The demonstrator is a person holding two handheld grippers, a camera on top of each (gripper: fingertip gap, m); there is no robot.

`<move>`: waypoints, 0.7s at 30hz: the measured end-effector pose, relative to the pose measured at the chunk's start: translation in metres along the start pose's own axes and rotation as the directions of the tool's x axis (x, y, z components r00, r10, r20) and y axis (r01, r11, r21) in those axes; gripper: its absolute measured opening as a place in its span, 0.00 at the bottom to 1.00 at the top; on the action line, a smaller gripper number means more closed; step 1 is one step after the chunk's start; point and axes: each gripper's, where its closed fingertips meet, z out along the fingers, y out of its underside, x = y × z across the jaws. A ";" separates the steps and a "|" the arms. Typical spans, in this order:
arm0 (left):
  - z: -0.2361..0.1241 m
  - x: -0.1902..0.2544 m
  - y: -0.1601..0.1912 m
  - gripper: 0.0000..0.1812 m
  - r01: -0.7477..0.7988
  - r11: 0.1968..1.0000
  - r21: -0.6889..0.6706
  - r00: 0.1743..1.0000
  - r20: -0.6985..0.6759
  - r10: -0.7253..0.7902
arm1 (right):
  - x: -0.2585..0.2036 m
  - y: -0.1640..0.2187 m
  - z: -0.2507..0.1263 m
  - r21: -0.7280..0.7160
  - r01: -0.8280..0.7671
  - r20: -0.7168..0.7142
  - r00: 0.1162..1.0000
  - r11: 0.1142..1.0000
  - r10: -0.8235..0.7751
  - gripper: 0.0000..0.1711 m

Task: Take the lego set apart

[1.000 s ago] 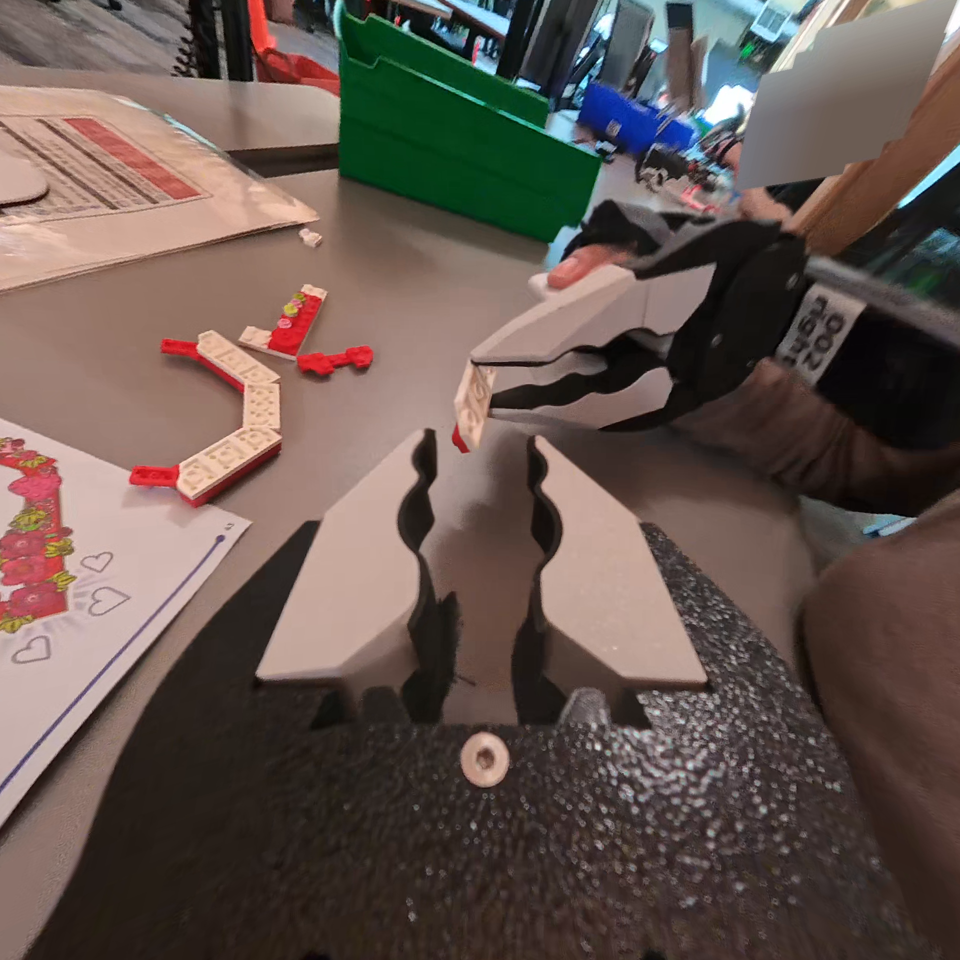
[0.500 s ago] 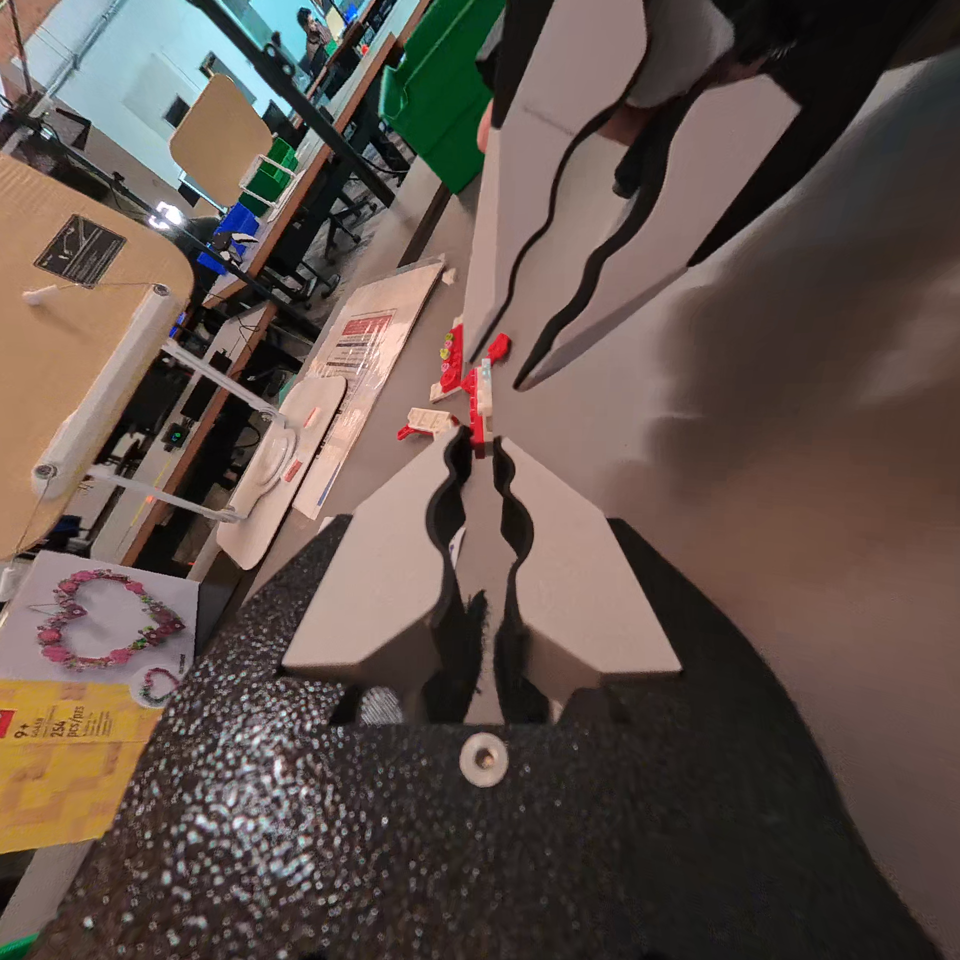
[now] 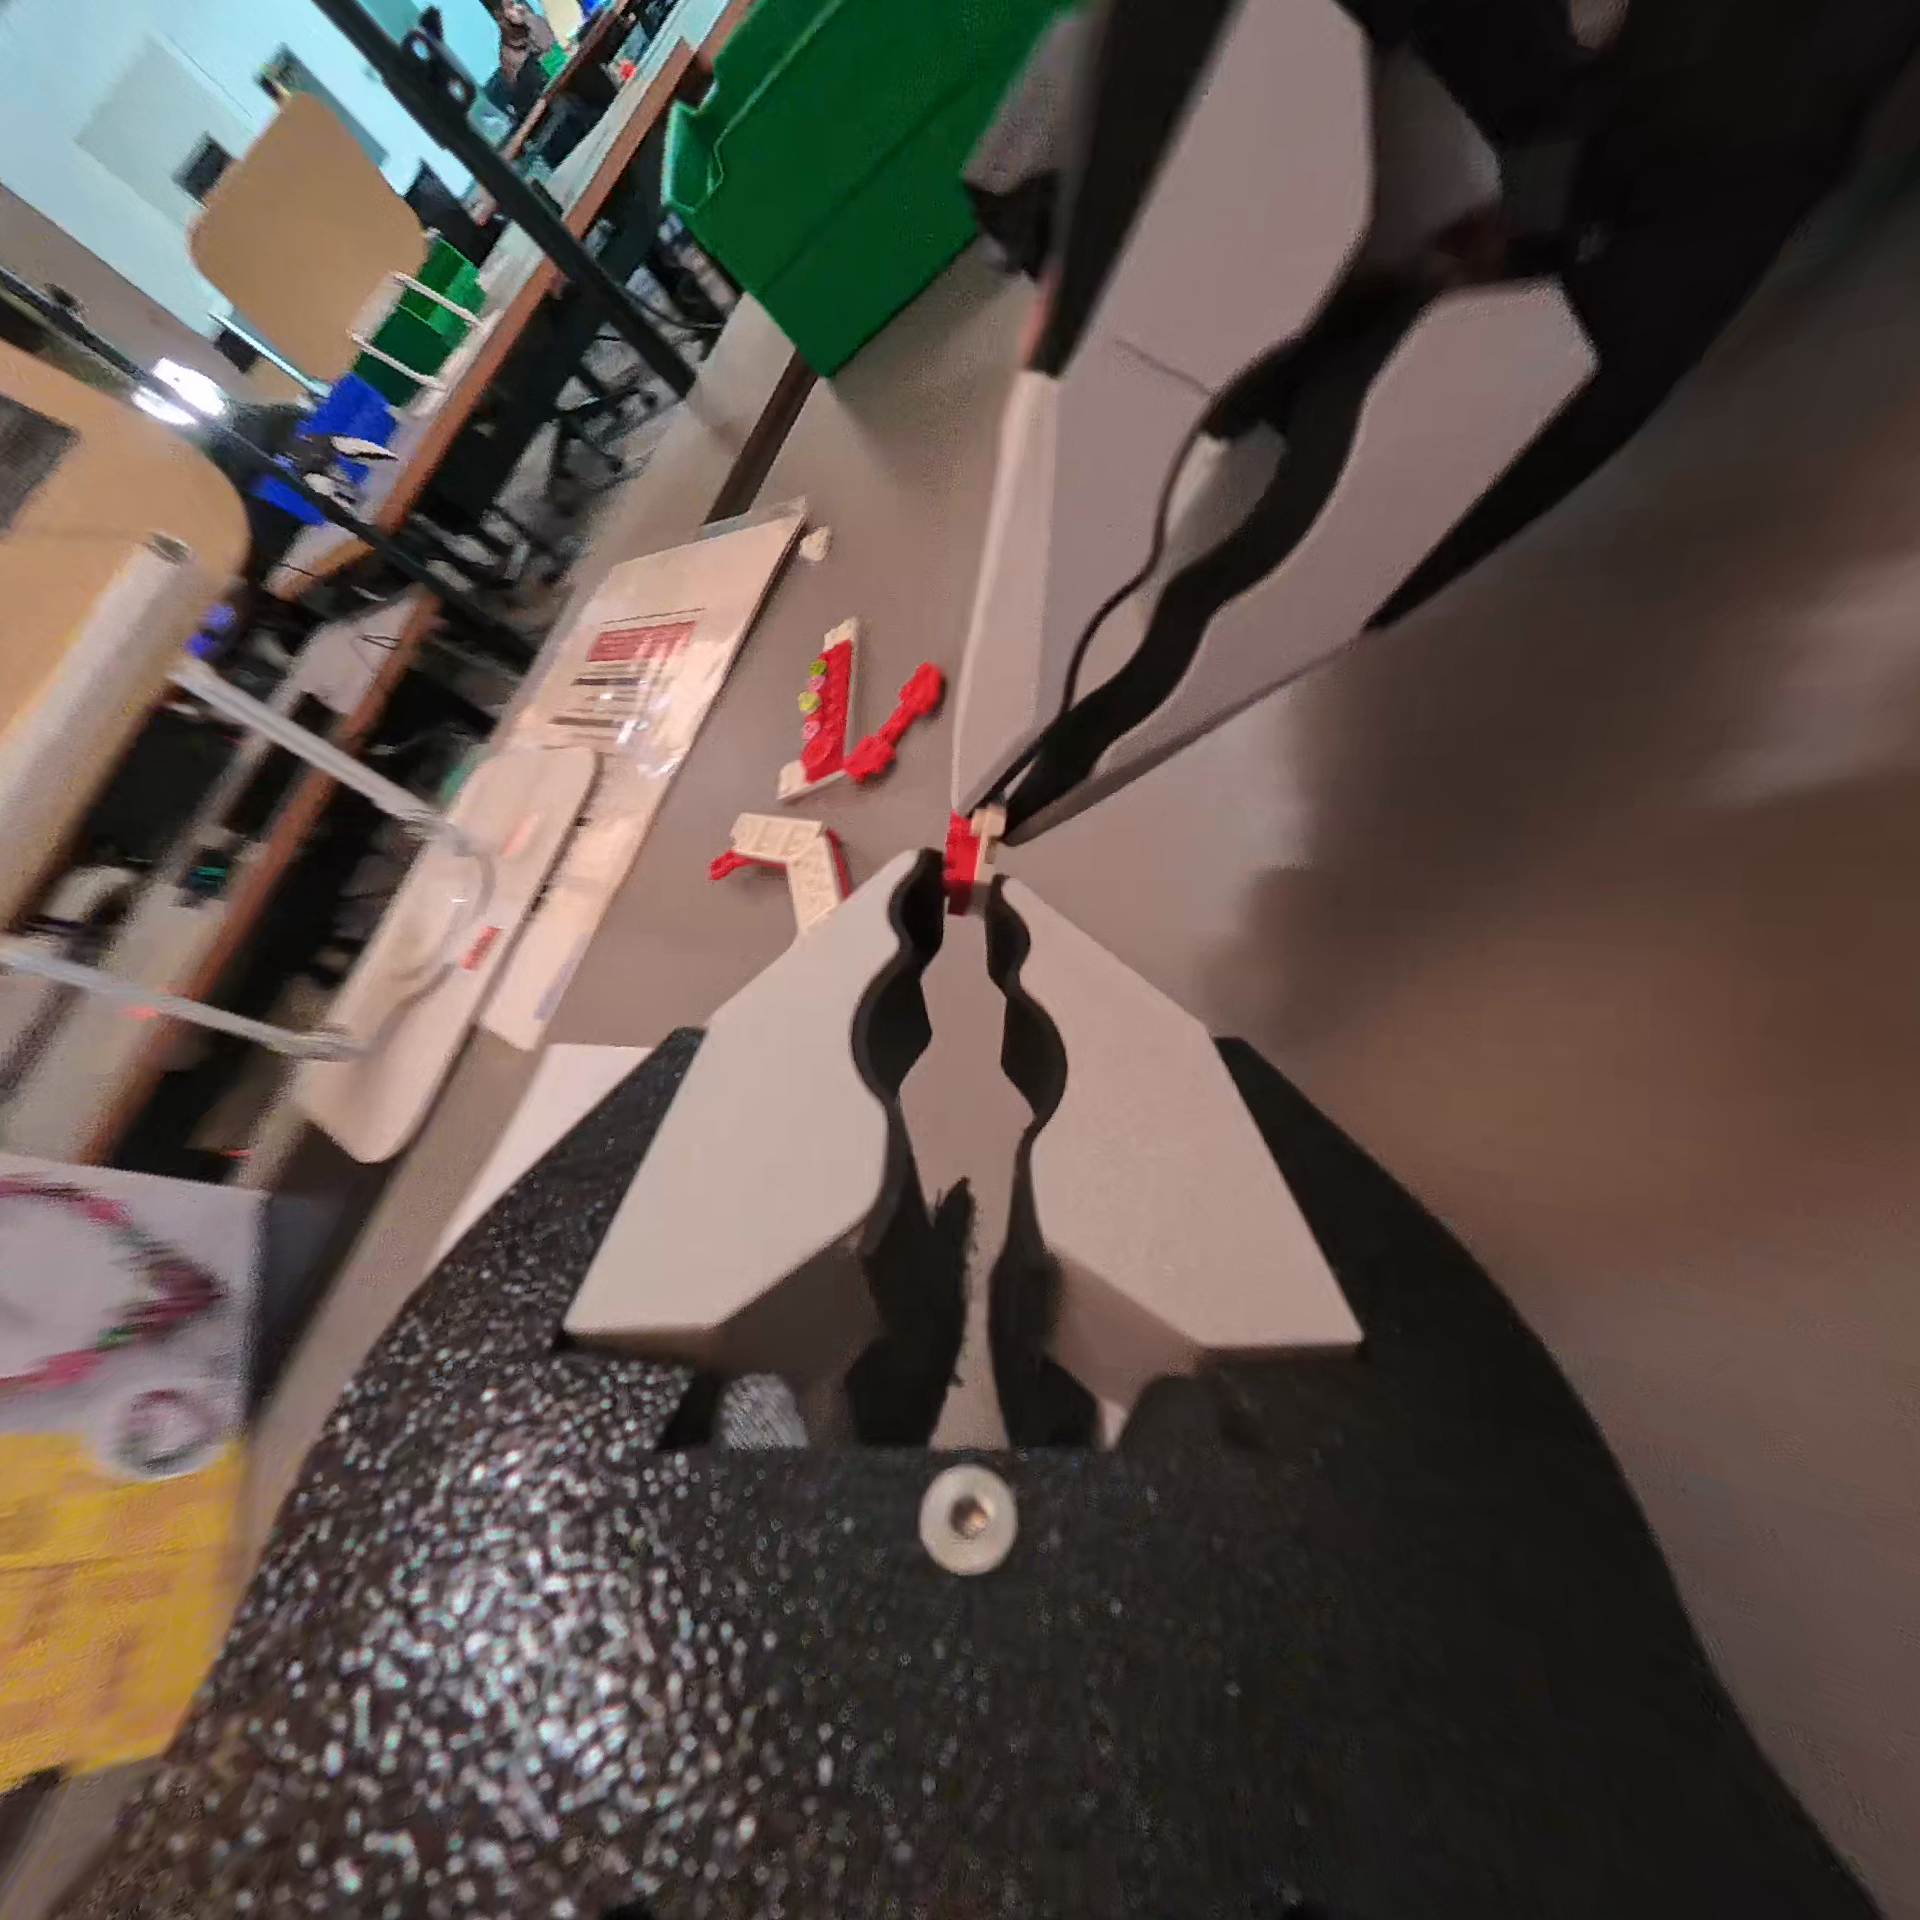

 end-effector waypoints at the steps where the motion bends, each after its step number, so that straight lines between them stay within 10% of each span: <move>1: -0.002 0.001 -0.003 0.03 0.080 0.996 0.028 0.996 -0.043 -0.079 | 0.001 -0.002 -0.002 0.004 0.031 -0.023 0.999 1.000 -0.031 0.01; 13: -0.018 0.018 -0.006 0.07 0.711 0.697 -0.093 0.540 -0.563 -0.626 | -0.020 0.001 -0.005 -0.074 0.379 -0.060 0.921 0.922 -0.384 0.00; 21: -0.004 0.025 0.017 0.10 0.670 0.709 -0.220 0.577 -0.446 -0.684 | -0.039 0.006 0.003 -0.078 0.465 0.011 0.885 0.882 -0.466 0.00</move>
